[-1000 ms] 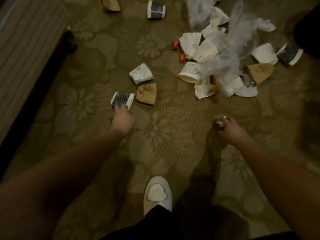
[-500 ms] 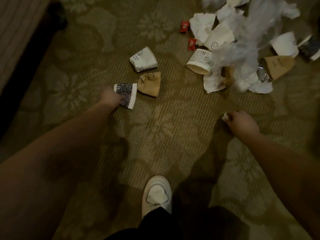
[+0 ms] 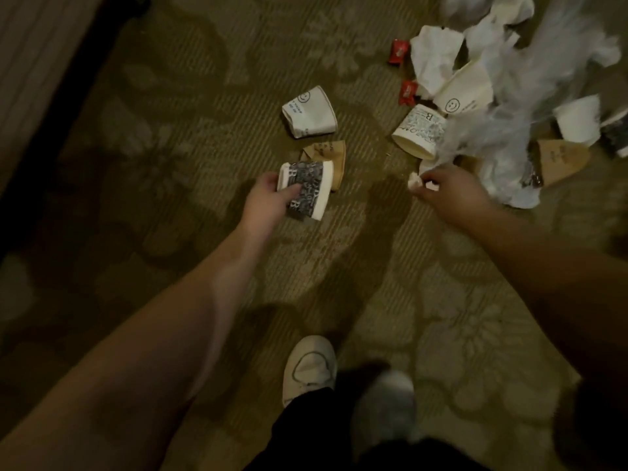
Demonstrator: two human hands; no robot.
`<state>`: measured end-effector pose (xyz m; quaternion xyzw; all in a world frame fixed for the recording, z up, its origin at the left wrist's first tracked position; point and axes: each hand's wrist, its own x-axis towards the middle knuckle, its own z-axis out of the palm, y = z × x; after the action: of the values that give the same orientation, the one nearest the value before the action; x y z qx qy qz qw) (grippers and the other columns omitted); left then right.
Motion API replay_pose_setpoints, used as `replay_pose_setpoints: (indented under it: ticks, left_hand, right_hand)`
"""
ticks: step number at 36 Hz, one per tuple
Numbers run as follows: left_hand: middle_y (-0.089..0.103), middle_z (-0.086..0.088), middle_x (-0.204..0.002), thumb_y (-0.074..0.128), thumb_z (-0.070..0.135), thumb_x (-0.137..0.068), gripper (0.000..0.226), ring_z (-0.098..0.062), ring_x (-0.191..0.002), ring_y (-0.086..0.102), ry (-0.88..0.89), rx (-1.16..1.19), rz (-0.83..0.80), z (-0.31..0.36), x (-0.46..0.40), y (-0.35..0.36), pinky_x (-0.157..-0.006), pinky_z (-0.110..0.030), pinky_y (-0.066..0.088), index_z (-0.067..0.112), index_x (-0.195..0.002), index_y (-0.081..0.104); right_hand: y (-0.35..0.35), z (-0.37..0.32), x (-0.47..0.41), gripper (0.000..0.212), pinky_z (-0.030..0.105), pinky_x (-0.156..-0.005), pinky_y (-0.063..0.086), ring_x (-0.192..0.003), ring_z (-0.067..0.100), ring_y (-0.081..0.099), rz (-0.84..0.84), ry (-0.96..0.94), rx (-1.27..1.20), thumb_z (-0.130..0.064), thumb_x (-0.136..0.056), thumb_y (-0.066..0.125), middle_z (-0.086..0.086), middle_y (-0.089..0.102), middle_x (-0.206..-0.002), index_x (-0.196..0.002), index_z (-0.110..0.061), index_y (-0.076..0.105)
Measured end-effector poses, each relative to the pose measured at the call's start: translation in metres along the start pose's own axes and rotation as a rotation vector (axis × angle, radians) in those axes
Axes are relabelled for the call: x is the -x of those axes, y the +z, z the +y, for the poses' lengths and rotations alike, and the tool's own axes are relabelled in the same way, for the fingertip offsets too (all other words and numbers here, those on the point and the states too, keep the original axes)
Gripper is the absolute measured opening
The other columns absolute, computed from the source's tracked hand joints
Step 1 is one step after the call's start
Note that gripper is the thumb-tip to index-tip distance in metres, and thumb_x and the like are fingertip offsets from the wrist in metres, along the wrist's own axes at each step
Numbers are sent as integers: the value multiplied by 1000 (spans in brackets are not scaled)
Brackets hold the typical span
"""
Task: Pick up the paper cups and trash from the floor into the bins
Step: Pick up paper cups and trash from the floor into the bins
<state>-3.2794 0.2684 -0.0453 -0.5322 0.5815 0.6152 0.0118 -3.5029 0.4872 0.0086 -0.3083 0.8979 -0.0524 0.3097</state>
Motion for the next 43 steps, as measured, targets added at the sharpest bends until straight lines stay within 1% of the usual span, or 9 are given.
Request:
replay_pose_setpoints:
  ticks: [5,10,13,16,21,27,30,39,43]
  left_hand:
    - [58,-2,-120,71,27,-90,44,-20,-103,57,17,-231,-60,30,-32,25,-81,-29,43,16,-131,58]
    - [43,-13,-139,75,37,-84,55,-34,-128,47,25,-468,-55,29,-66,43,-105,-46,43,19,-132,56]
    - [46,-15,-137,73,28,-89,50,-31,-120,53,69,-530,-37,37,-68,47,-94,-33,44,9,-131,53]
    - [57,-14,-130,74,20,-88,53,-28,-115,58,105,-520,-36,39,-68,51,-78,-28,40,3,-131,48]
    - [48,-10,-145,78,15,-85,90,-27,-127,52,70,-440,-74,42,-67,61,-90,-27,40,7,-152,19]
    - [49,-11,-137,85,29,-75,78,-28,-118,56,65,-540,-160,42,-68,76,-99,-44,50,10,-141,48]
    - [44,-10,-134,86,27,-74,73,-29,-117,54,55,-473,-139,42,-67,83,-99,-45,49,12,-136,49]
    - [64,-2,-102,80,6,-79,51,-13,-84,64,-29,-68,-223,18,-48,76,-61,-26,48,13,-117,48]
    - [67,-5,-106,75,0,-82,50,-18,-88,68,-76,60,-245,5,-46,61,-68,-29,55,13,-122,50]
  right_hand:
    - [-17,0,-38,39,41,-91,45,-111,30,54,-15,-65,134,-45,-98,54,11,58,-119,-112,-12,70]
    - [-33,-4,-87,38,40,-104,37,-123,33,49,-13,-134,246,-37,-96,61,15,55,-136,-121,-10,69]
    - [-39,-9,-111,39,43,-107,35,-130,35,43,-57,-85,291,-42,-96,58,13,47,-146,-126,-18,67]
    - [-35,-12,-128,41,42,-100,41,-124,34,49,-112,-6,258,-43,-97,58,14,53,-137,-130,-19,63]
    - [-22,-6,-141,41,37,-89,42,-118,32,54,-75,24,175,-40,-96,60,14,59,-128,-130,-16,60]
    - [-25,-3,-135,45,46,-100,46,-122,30,52,-32,57,126,-43,-92,62,10,50,-138,-133,-25,59]
    - [-19,-3,-127,48,41,-99,47,-121,31,54,-70,55,127,-39,-92,64,11,55,-138,-137,-22,58]
    - [-4,-1,-111,42,29,-82,38,-103,16,54,-47,8,-110,-49,-97,57,7,61,-128,-125,-20,67]
    - [0,4,-105,45,35,-99,37,-130,26,46,-102,16,3,-49,-98,53,8,47,-146,-134,-24,62]
